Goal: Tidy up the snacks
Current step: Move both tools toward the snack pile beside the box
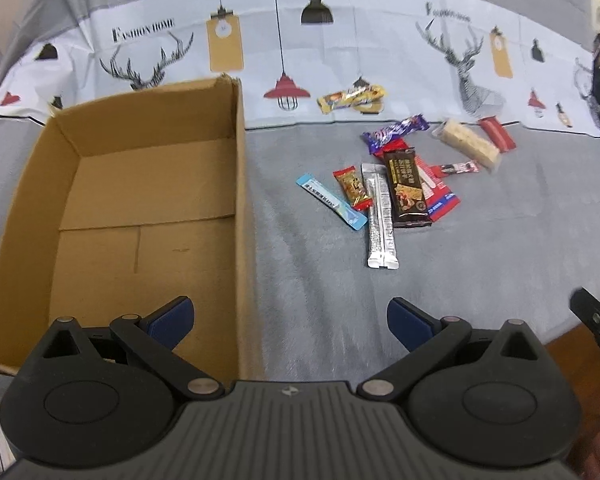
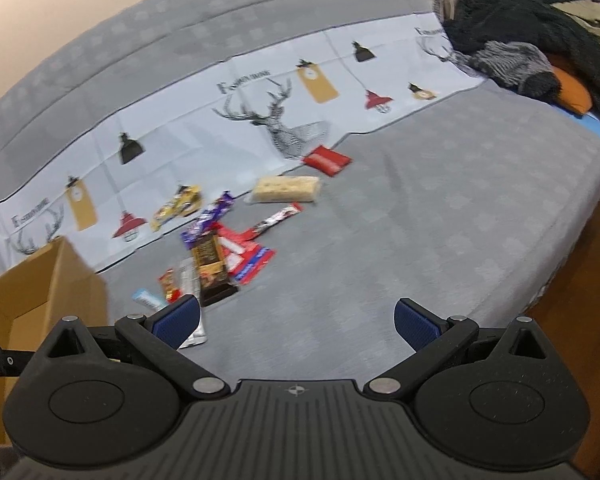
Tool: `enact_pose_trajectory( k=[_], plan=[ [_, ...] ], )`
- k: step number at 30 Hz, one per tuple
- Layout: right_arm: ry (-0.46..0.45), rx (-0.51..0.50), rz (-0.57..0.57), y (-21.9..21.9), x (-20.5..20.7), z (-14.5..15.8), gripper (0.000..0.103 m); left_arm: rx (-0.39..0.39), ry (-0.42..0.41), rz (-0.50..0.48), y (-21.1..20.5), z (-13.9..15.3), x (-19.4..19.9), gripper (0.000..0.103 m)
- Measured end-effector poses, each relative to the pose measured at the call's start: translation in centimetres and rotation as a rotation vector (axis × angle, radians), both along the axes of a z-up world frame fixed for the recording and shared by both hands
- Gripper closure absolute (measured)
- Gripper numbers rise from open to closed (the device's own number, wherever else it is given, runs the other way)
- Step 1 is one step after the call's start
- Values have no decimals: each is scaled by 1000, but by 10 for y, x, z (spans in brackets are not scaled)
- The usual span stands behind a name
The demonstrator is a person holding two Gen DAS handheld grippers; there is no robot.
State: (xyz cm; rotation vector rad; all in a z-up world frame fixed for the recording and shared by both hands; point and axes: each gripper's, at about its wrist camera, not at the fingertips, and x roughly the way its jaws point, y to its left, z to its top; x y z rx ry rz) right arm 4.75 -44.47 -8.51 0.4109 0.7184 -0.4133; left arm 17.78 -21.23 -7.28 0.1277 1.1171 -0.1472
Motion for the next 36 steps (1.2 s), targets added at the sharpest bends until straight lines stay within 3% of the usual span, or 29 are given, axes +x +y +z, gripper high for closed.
enact_pose_trajectory(
  k=[12,18,20,24,28,31,33,35,36],
  plan=[
    [44,-47,-63,-61,54,-31,0,-36,183,-62,-66,-75,87,0],
    [58,-64,-30,-77,96,-50,0,19,194,-22,-75,-98,128,0],
    [78,-60,7,-74,116,-61,0,39,172,4,-73,-97,139,0],
    [103,-50,113,-51,153,-86,0,114,44,47,-67,-79,146,0],
    [122,-58,256,-11,192,-110,0,103,-37,89,-57,-56,155,0],
    [137,-107,353,21,217,-122,0,83,-61,110,-48,-44,160,0],
    [134,-193,396,41,231,-129,1,84,-62,119,-45,-42,165,0],
    [123,-282,405,54,239,-134,5,88,-57,121,-42,-43,164,0],
    [125,-310,419,57,242,-136,21,91,-54,121,-42,-44,165,0]
  ],
)
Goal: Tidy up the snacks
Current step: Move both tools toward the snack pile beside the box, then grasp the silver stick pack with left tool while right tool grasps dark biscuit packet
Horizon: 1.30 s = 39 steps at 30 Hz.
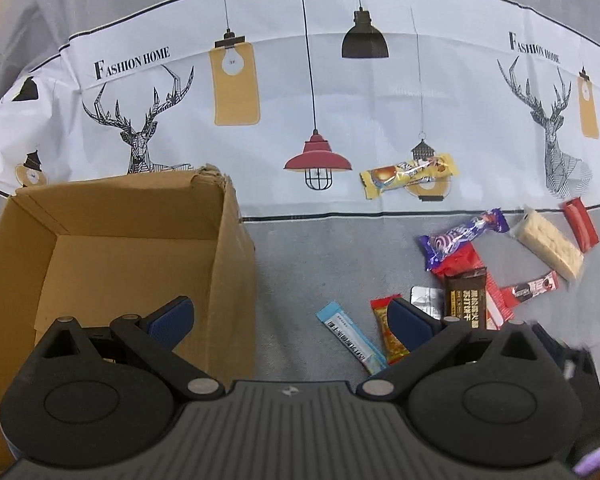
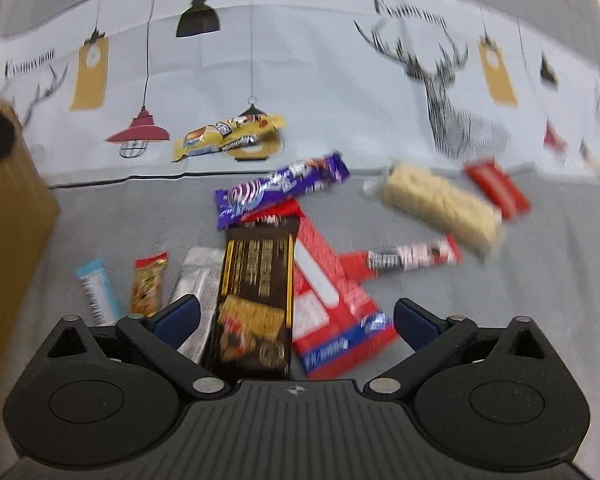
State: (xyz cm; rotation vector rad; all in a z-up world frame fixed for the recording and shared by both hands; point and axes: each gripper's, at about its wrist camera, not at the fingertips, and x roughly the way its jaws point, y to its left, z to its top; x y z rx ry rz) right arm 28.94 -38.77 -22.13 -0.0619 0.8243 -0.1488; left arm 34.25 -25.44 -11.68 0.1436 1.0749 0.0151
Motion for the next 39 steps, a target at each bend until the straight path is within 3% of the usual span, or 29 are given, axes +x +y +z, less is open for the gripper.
enact_pose_trajectory(
  k=[1,2,4,7,10,12,15,17,19,20,23,26,29,31,34,37,39],
  plan=[
    [5,-3,31,1,2,-2,37,4,2,-2,0,-2,0,0],
    [-4,20,50,0,0,-2,42,6,7,-4,0,-4,-1,0],
    [6,32,63,-2,-4,1,65,-1,25,-5,1,-10,-3,0],
    [36,15,25,-13,-20,9,68,45,11,-24,-8,-17,-10,0],
    [67,88,-90,-49,-40,18,75,130,-17,-61,-20,-26,-17,0],
    [86,136,-209,-77,-53,19,75,169,-30,-74,-25,-30,-21,0],
    [114,234,-401,-125,-73,13,71,167,-37,-84,-27,-26,-24,0],
    [88,292,-444,-142,-84,13,52,136,-33,-104,-30,-19,-24,0],
    [50,339,-456,-148,-89,16,24,114,-62,-122,-37,-11,-27,0],
    [40,349,-440,-146,-88,18,21,93,-58,-141,-41,-10,-28,0],
    [11,354,-348,-129,-72,23,20,11,50,-200,-53,-23,-25,0],
    [14,324,-251,-104,-44,21,16,-95,212,-227,-58,-57,-21,0],
    [65,243,-213,-86,-24,11,16,-139,335,-154,-55,-95,-14,1],
    [87,235,-222,-85,-20,4,16,-172,376,-67,-49,-112,-9,3],
    [101,232,-246,-89,-17,-5,14,-227,426,-14,-48,-128,1,3],
    [100,191,-244,-89,-12,-13,11,-192,433,-42,-63,-133,3,4],
    [94,149,-232,-84,-13,-12,23,-151,412,-49,-70,-134,1,11]
  ],
)
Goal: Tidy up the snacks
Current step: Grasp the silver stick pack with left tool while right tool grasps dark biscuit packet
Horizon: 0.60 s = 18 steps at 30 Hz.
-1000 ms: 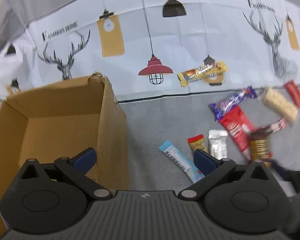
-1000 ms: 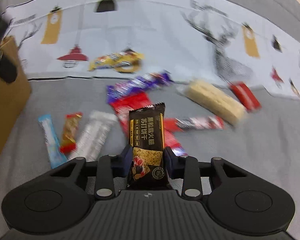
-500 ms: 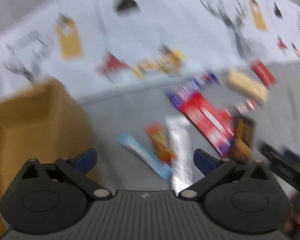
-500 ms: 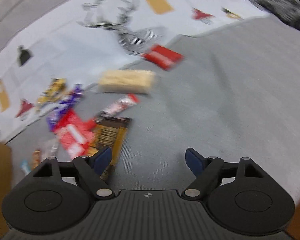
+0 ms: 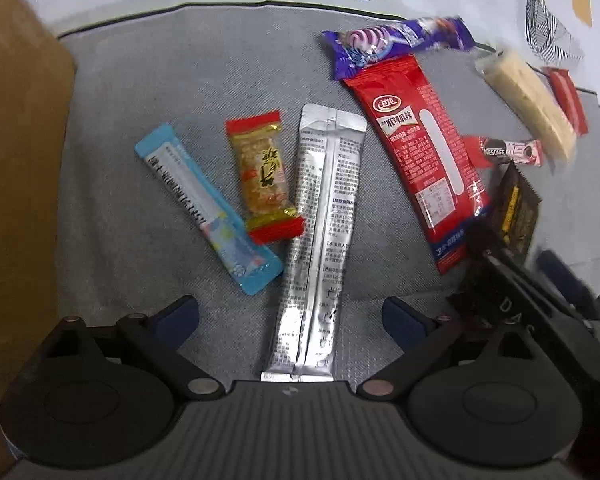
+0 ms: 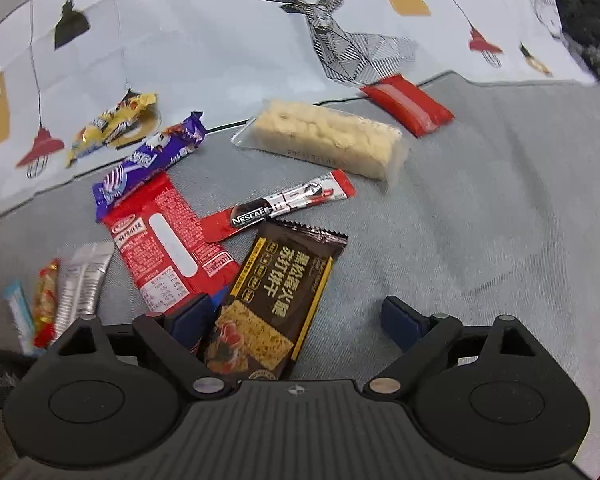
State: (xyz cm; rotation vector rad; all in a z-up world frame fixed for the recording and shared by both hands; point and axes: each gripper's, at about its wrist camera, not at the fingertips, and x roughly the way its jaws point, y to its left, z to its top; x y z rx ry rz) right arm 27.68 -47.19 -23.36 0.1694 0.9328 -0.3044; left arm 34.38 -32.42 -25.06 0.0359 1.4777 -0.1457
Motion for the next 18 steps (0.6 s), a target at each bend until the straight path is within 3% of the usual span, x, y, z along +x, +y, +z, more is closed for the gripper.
enact_pose_trajectory(
  k=[1,2,4,5,7,12,13,14,16,18],
  plan=[
    [-9,4,10,0,-2,2,44,33,-28,6,-2,2,-2,22],
    [-11,6,17,-1,-5,5,57,37,-56,16,-1,7,-5,40],
    [11,-1,-10,-6,-16,7,62,7,-85,15,5,14,-8,69],
    [10,13,-28,-12,-23,8,62,-23,-73,21,11,16,-9,75],
    [11,30,-69,-24,-37,9,62,-69,-47,32,22,17,-16,78],
    [16,75,-187,-54,-67,12,62,-74,-29,4,39,20,-48,74],
    [11,84,-193,-57,-69,12,60,-67,-34,9,42,20,-48,65],
    [8,92,-193,-57,-69,11,58,-54,-48,13,41,22,-48,45],
    [9,100,-177,-56,-66,10,41,-16,-97,13,34,28,-41,18],
    [21,78,-175,-54,-61,8,27,-10,-143,-14,27,29,-36,17]
  ],
)
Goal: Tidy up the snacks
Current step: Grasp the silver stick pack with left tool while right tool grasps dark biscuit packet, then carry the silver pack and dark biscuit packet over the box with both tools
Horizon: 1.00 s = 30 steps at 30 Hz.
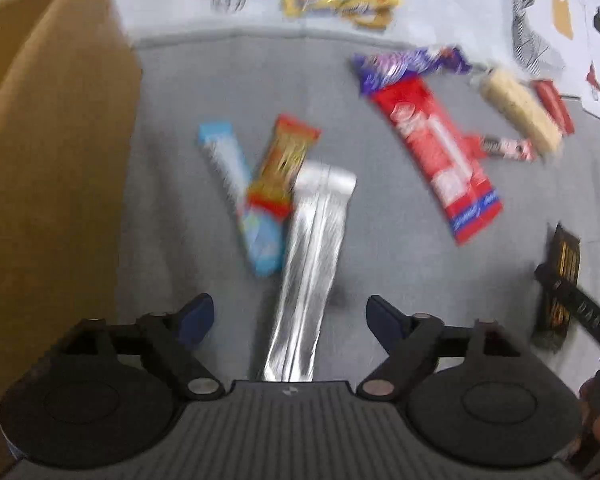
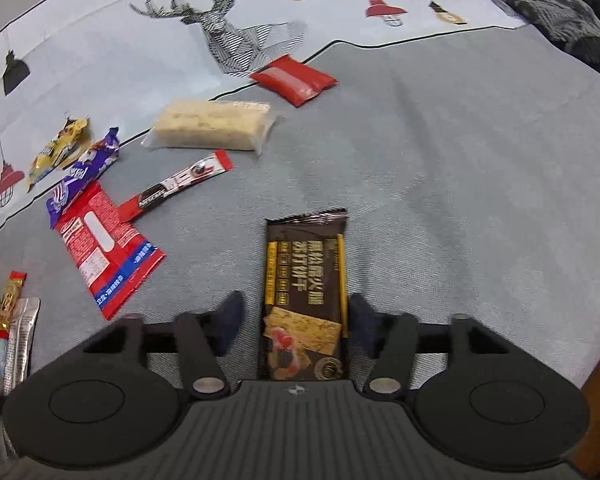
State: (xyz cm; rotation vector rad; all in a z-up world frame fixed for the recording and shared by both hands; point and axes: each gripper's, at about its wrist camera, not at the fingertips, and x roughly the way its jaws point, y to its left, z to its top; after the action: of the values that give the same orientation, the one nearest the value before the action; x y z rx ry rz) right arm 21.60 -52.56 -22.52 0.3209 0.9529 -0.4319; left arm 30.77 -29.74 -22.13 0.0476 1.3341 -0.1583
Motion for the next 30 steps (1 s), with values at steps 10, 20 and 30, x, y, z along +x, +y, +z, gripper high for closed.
enact_pose_trajectory(
  k=[10,20,30],
  plan=[
    [-76,-15,-6,9,-19,27,62,-115,-16,-45,14,27,-15,85],
    [-254,5,165,87,-77,125,62,-232,-202,-63,66,139,-89,85],
    [-217,88,539,242,-141,176,62,-167,-299,67,202,192,-190,85]
  ],
)
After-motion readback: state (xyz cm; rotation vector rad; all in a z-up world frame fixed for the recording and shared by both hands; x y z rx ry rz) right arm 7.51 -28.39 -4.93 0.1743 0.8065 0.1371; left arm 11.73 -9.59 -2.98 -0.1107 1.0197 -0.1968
